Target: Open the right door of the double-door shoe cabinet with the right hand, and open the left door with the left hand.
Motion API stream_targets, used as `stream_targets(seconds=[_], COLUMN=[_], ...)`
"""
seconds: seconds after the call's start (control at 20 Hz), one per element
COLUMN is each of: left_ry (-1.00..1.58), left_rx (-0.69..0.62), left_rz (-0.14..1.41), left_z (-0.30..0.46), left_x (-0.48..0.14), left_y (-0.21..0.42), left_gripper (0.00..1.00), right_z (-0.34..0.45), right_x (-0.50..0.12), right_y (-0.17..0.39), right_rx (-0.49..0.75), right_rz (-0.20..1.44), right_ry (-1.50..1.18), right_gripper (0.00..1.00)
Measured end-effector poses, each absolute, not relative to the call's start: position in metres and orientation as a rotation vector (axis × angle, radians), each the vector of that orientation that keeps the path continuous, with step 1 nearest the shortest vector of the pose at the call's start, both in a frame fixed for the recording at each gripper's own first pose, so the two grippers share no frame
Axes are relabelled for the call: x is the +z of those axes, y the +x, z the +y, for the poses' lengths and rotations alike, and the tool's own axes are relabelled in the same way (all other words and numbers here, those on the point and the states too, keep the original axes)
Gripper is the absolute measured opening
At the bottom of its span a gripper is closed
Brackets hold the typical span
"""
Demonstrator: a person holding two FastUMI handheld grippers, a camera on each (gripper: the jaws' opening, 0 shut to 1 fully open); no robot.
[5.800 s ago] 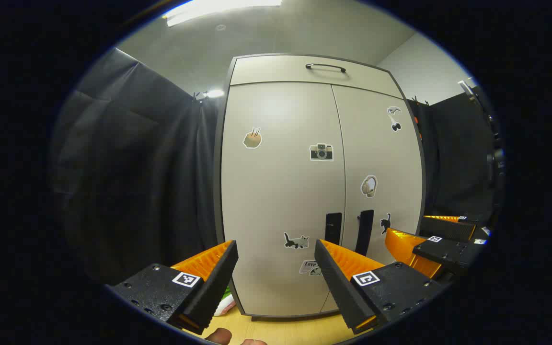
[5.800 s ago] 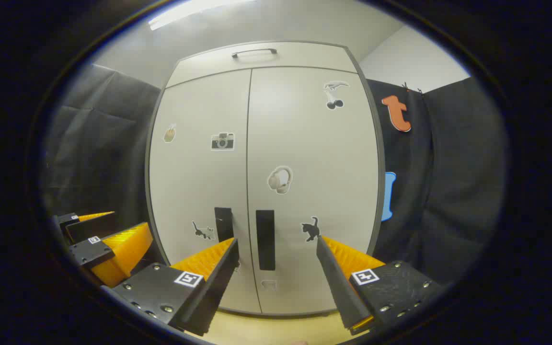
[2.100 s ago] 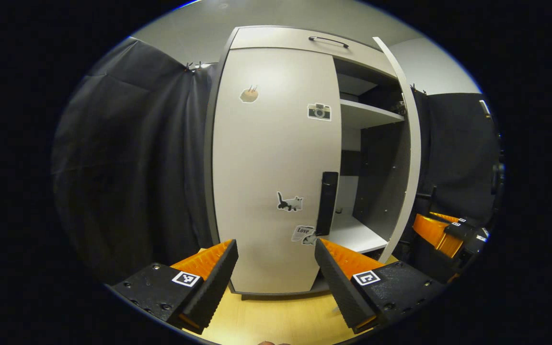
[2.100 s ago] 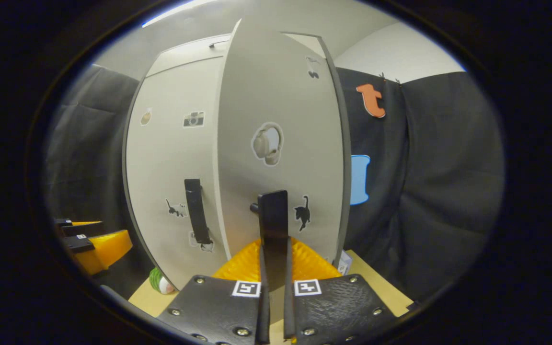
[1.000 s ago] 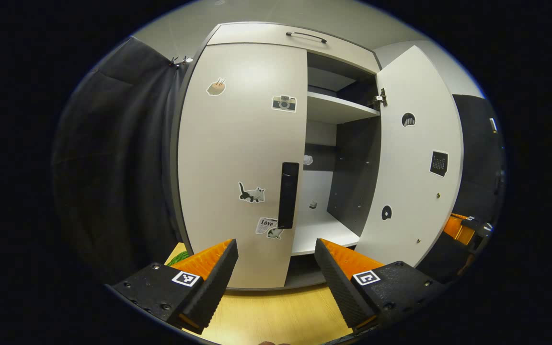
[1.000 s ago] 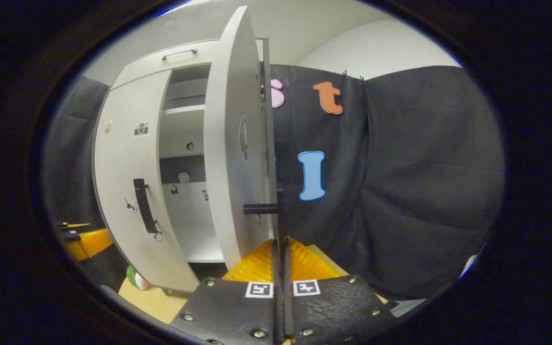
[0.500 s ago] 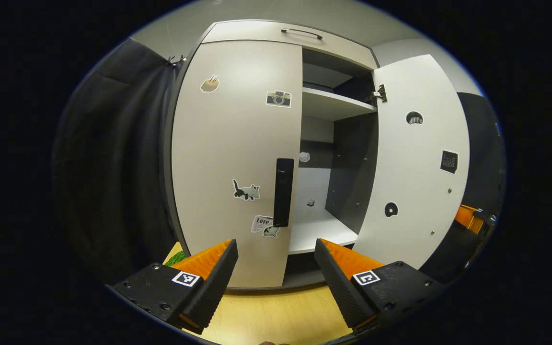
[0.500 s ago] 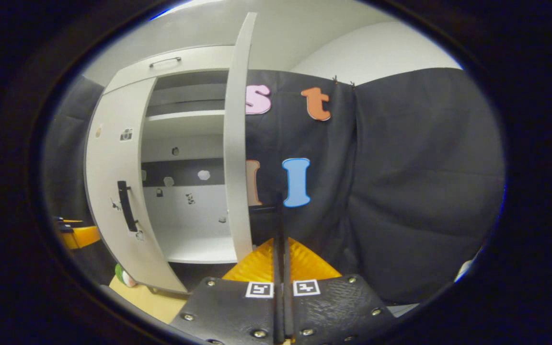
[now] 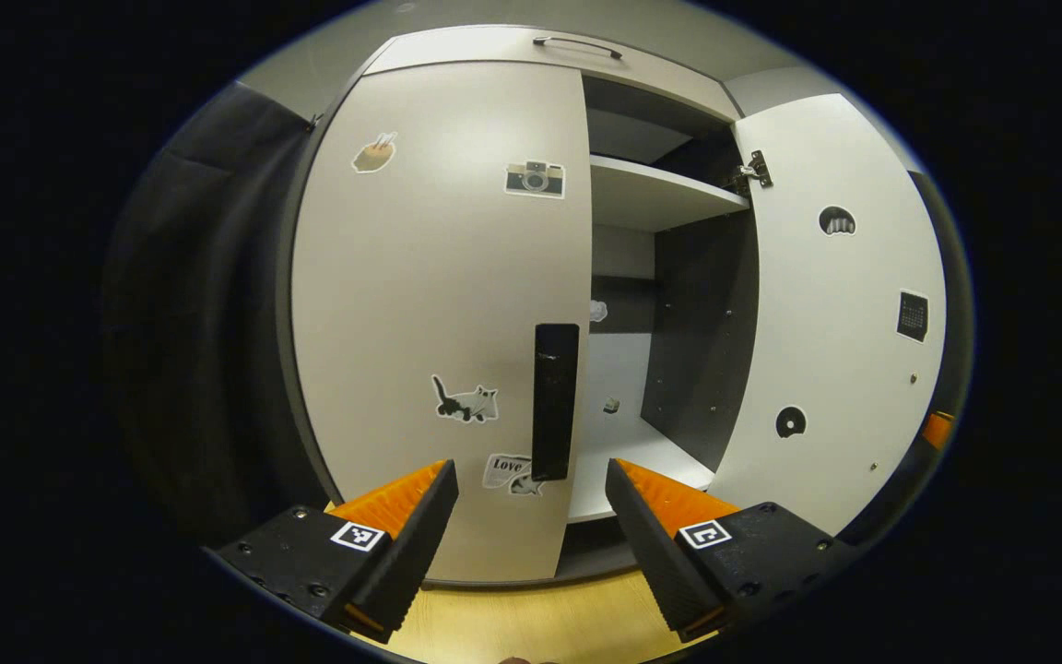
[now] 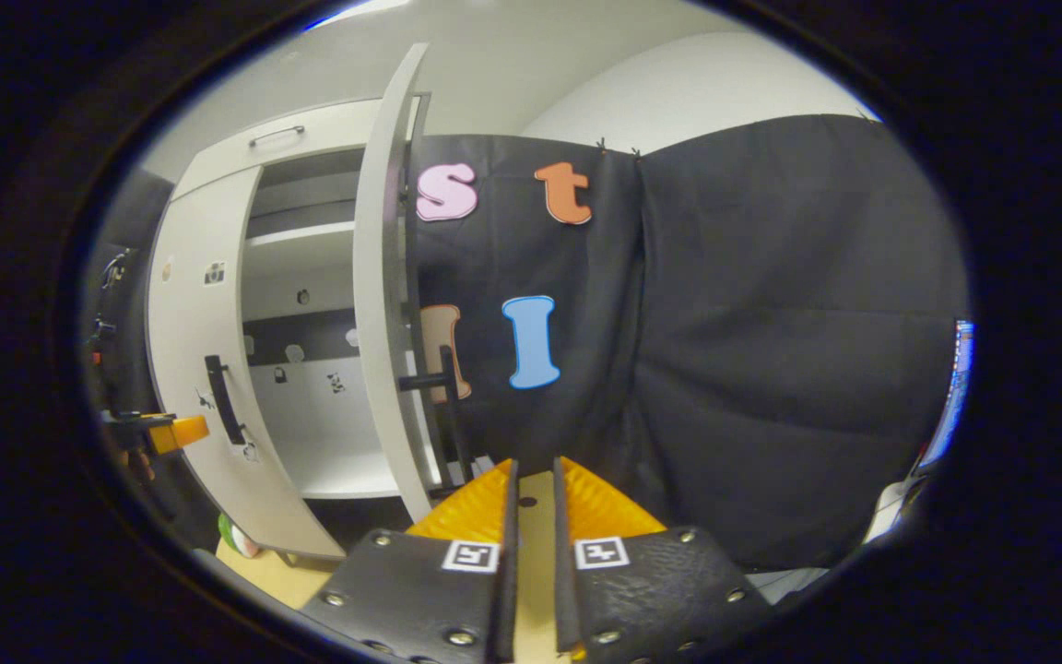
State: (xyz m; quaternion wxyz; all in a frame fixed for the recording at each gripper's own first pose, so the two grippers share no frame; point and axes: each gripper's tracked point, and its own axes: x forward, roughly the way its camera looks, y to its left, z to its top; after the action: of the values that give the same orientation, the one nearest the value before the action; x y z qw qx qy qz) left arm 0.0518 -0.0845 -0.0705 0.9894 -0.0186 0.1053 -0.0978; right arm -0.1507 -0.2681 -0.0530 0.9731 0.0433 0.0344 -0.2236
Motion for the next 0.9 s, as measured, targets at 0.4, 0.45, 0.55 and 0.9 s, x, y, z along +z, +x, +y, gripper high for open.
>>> stream_targets(seconds=[0.4, 0.45, 0.55, 0.9], left_ry=[-0.006, -0.004, -0.004, -0.015], left_rx=[-0.163, -0.156, -0.150, -0.142], left_rz=[0.187, 0.179, 0.155, 0.159], left_z=[-0.093, -0.092, -0.093, -0.100], left_x=[-0.076, -0.075, -0.072, -0.080], left_y=[0.098, 0.103, 0.115, 0.130], left_gripper=[0.98, 0.97, 0.89, 0.70], right_z=[-0.296, -0.299, -0.304, -0.322], right_x=[-0.056, -0.056, -0.059, -0.060], right_y=[-0.181, -0.183, -0.184, -0.187], right_rx=[-0.563, -0.575, -0.584, -0.642], right_rz=[0.068, 0.071, 0.083, 0.089], right_ry=[0.052, 0.044, 0.037, 0.034], right_gripper=[0.55, 0.53, 0.67, 0.84])
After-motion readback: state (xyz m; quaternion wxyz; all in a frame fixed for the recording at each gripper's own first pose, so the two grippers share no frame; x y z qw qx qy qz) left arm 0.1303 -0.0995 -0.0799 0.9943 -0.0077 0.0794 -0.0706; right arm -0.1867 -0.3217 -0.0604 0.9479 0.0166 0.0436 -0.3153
